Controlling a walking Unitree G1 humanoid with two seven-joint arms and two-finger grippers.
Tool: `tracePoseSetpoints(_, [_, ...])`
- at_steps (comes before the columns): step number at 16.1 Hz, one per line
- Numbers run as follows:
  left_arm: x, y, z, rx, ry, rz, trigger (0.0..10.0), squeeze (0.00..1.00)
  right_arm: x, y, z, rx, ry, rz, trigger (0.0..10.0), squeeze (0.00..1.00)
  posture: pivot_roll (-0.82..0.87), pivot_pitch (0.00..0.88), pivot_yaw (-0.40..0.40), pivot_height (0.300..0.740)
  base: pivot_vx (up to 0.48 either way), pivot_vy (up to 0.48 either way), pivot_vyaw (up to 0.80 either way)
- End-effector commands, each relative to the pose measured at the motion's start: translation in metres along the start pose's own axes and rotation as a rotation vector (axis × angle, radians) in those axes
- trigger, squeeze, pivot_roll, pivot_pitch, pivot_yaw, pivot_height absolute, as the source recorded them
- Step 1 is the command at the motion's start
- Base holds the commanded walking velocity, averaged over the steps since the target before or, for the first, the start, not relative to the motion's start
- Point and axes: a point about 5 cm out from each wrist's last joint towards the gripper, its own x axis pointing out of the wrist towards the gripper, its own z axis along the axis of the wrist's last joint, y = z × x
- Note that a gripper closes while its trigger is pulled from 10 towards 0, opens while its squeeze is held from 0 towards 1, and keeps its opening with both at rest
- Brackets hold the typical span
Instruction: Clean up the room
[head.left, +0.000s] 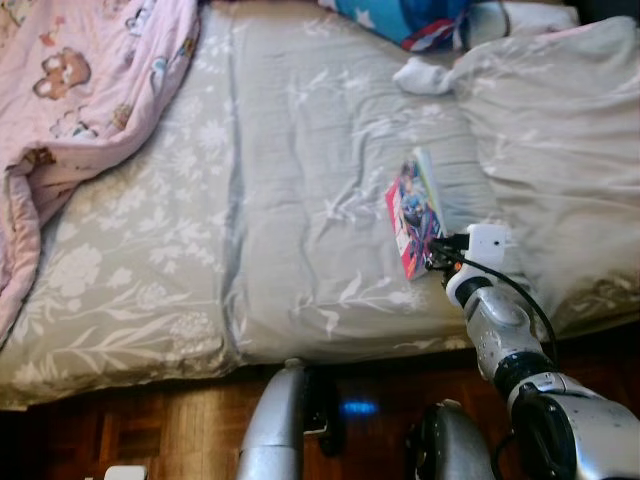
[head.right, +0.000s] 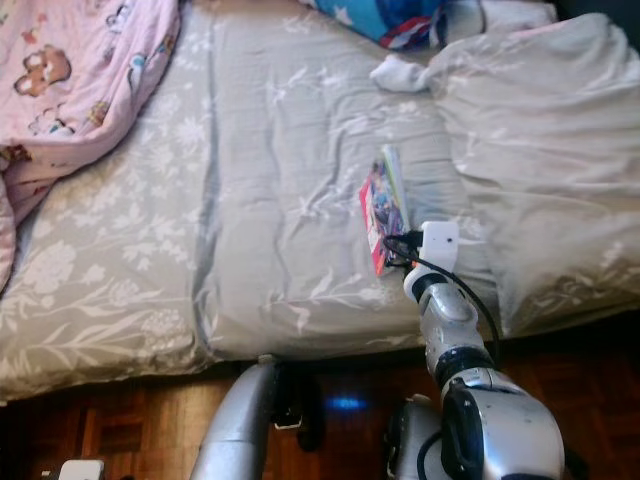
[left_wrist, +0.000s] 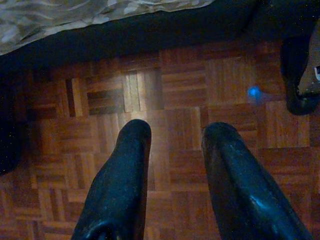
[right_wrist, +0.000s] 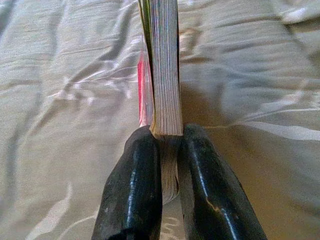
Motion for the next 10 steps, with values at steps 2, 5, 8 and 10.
tracePoseSetpoints(2, [-0.014,0.003,-0.02,-0.011,0.073,0.009,10.0,0.0,0.0,-0.001,0.0,0.007,0.0,-0.008,10.0,0.05,0.34,0.411,0.111,0.651,0.0,0.0,0.0])
tracePoseSetpoints(5, [-0.017,0.003,-0.023,-0.009,0.082,0.007,10.0,0.0,-0.005,-0.013,-0.005,0.01,0.012,-0.069,10.0,0.0,0.34,0.414,0.115,0.651,0.0,0.0,0.0])
tracePoseSetpoints(8, [-0.018,0.005,-0.023,-0.007,0.083,0.011,10.0,0.0,-0.009,-0.023,-0.009,0.022,0.02,-0.117,10.0,0.04,0.35,0.415,0.121,0.651,0.0,0.0,0.0])
tracePoseSetpoints(10, [-0.018,0.006,-0.023,-0.006,0.082,0.012,10.0,0.0,-0.01,-0.025,-0.009,0.023,0.022,-0.125,10.0,0.29,0.35,0.415,0.123,0.651,0.0,0.0,0.0])
